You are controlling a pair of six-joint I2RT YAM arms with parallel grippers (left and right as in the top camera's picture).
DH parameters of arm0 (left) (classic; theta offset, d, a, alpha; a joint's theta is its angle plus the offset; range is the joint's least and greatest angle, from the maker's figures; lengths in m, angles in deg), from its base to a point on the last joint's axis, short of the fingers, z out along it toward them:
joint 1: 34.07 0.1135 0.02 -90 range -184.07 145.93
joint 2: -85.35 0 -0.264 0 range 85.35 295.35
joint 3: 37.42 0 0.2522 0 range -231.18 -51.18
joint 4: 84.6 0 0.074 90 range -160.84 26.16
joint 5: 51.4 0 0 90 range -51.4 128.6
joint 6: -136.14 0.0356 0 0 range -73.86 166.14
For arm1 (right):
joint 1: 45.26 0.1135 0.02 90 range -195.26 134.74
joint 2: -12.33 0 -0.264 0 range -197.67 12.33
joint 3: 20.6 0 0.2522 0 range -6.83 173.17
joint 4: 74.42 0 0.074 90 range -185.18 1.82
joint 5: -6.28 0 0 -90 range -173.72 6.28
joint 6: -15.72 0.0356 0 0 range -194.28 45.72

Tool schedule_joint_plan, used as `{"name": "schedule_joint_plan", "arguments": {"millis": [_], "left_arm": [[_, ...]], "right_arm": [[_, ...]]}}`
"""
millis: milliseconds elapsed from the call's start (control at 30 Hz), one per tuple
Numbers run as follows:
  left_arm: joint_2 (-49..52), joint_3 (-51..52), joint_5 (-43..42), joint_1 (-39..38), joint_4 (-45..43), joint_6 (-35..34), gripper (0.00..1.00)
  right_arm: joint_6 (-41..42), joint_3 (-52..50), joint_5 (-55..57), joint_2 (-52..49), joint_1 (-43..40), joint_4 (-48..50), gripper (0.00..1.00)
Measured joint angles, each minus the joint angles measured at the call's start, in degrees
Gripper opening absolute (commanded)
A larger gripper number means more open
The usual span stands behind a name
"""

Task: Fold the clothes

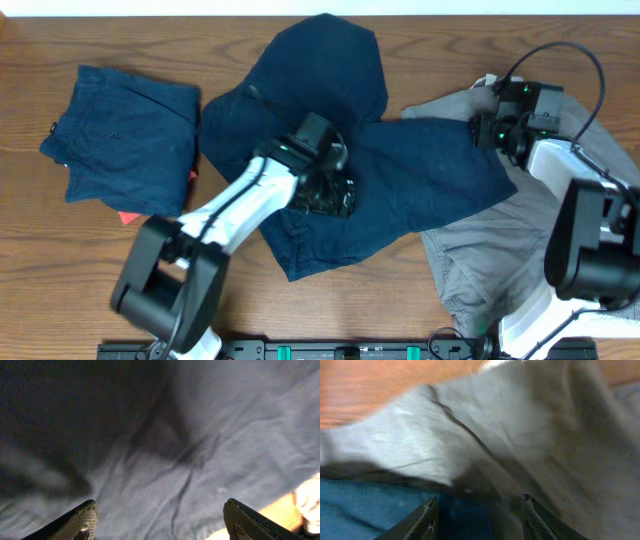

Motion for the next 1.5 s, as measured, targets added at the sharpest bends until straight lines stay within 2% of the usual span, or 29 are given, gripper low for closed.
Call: {"name": "schedule_joint_plan", "arguments": {"millis": [267, 467, 733, 867, 1000, 1167, 1233, 1400, 1500], "left_arm": [[4.5, -0.1, 0.0, -0.5, 0.2, -1.3, 0.81], [4.5, -0.3, 3.4, -0.5, 5.6, -1.4, 0.82], [4.6, -0.3, 6.8, 3.2, 8.3, -1.4, 0.81], [4.6, -0.3, 7.1, 6.7, 8.4, -1.4, 0.81], [4.5, -0.3, 7.0, 9.7, 9.6, -1.4, 0.82], [2.3, 0.1, 7.2, 11.5, 13.5, -1.4, 0.87], [-0.9, 0.3, 7.6, 11.8, 14.8, -1.8, 0.89], [-14.2, 0.4, 10.0, 12.6, 17.7, -4.4, 0.95], [-20.5, 0.4, 12.4, 13.5, 20.8, -7.4, 0.97]], "right_arm": [[1.4, 0.9, 5.8, -4.1, -1.7, 2.1, 0.54], [4.3, 2.7, 12.9, -5.7, -9.8, 2.8, 0.54], [8.6, 5.1, 19.9, -5.7, -25.5, -3.0, 0.67], [9.8, 6.6, 17.1, -4.9, -29.0, -7.9, 0.77], [9.5, 6.8, 10.5, -1.4, -27.8, -11.6, 0.81], [7.2, 10.1, 2.6, 11.5, -19.6, -23.6, 0.86], [6.9, 11.1, 1.0, 16.0, -16.0, -29.0, 0.99], [6.0, 11.7, -1.7, 22.0, -7.2, -44.3, 0.99], [10.0, 11.4, -0.7, 21.7, -4.1, -53.5, 0.99]]}}
